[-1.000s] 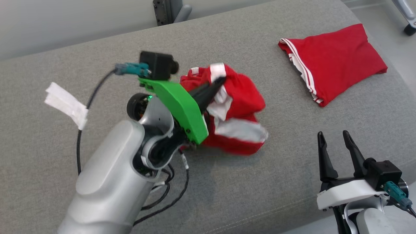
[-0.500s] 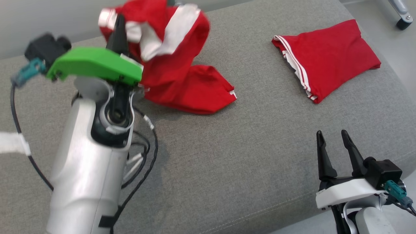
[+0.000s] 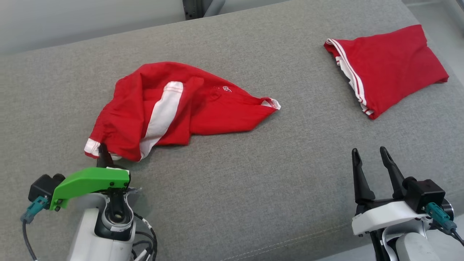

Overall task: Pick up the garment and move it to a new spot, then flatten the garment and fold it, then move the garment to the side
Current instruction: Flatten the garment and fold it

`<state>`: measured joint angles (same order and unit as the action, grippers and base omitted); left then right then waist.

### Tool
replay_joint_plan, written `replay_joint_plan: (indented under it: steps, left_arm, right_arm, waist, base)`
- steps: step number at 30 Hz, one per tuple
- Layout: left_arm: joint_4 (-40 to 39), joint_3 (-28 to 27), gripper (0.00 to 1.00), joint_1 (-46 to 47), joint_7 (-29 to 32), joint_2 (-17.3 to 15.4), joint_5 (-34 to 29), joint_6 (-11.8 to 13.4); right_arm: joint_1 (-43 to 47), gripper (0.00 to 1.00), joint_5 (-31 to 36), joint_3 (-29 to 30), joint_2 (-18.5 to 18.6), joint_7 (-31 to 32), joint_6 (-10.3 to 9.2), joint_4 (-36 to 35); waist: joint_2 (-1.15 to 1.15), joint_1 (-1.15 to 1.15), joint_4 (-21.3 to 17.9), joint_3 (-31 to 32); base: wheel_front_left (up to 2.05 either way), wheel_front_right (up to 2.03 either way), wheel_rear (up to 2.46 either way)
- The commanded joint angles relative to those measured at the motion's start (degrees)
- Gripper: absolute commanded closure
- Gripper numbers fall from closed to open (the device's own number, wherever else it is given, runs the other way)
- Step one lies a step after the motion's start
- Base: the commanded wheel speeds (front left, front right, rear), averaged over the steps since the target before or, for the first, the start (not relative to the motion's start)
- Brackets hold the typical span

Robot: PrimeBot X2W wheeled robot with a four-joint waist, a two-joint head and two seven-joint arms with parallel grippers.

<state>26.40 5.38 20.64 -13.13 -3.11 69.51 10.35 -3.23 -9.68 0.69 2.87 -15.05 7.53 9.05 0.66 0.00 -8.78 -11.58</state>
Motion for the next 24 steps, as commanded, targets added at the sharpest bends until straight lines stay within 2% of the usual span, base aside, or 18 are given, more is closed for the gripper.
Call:
replay_joint_plan:
  steps: [1, 8, 9, 10, 11, 14, 17, 21, 24]
  left_arm:
    - [0.3, -1.1, 1.00, -1.3, -1.0, 0.0, 1.9, -1.1]
    - [-1.7, -1.6, 1.00, -4.3, -2.0, 0.2, 6.4, -1.7]
    - [-1.8, -1.0, 0.91, -4.8, -2.0, 0.1, 6.0, -1.4]
    - [-1.9, -0.3, 0.60, -5.2, -2.1, 0.2, 5.4, -1.3]
    - [-2.0, 0.4, 0.02, -5.5, -2.0, 0.2, 5.0, -1.4]
    - [-3.1, 1.7, 0.00, -6.5, -2.0, -0.1, 3.2, -1.5]
    - [-5.6, 0.5, 0.00, -8.2, -2.1, -2.6, 0.1, -0.6]
    - [-12.5, -1.2, 0.00, -11.3, -2.0, -6.3, -9.9, 1.3]
    - [-18.4, 4.2, 0.00, -12.8, -1.1, -9.2, -18.2, 2.3]
  right_arm:
    - [-0.4, 0.00, 0.9, -0.1, 0.1, -0.2, -0.09, 0.1]
    - [0.8, 0.00, 1.7, -0.1, 0.0, -0.2, -0.09, 0.3]
    - [0.9, 0.00, 1.8, -0.3, 0.0, -0.2, -0.09, 0.3]
    - [1.0, 0.00, 1.8, -0.4, 0.1, -0.2, -0.09, 0.4]
    - [1.0, 0.00, 1.8, -0.5, 0.1, -0.2, -0.09, 0.4]
    - [1.2, 0.00, 1.7, -0.8, 0.1, -0.2, -0.09, 0.5]
    - [1.3, 0.00, 1.3, -0.9, 0.1, -0.2, -0.09, 0.4]
    - [1.8, 0.00, 0.8, -0.4, 0.1, -0.2, -0.09, 0.2]
    - [1.9, 0.00, 0.7, 0.1, 0.1, -0.2, -0.09, 0.0]
  waist:
    - [-0.66, 0.00, 1.6, 0.5]
    - [-0.66, 0.00, 2.8, 1.2]
    - [-0.66, 0.00, 2.9, 1.3]
    - [-0.66, 0.00, 3.0, 1.3]
    - [-0.66, 0.00, 3.0, 1.4]
    - [-0.66, 0.00, 2.9, 1.6]
    - [-0.66, 0.00, 2.4, 1.8]
    - [-0.66, 0.00, 1.8, 1.5]
    - [-0.66, 0.00, 2.0, 1.0]
  base:
    - [0.00, 0.00, 0.00]
    - [0.00, 0.00, 0.00]
    - [0.00, 0.00, 0.00]
    - [0.00, 0.00, 0.00]
    - [0.00, 0.00, 0.00]
    - [0.00, 0.00, 0.00]
    - [0.00, 0.00, 0.00]
    - [0.00, 0.00, 0.00]
    - [0.00, 0.00, 0.00]
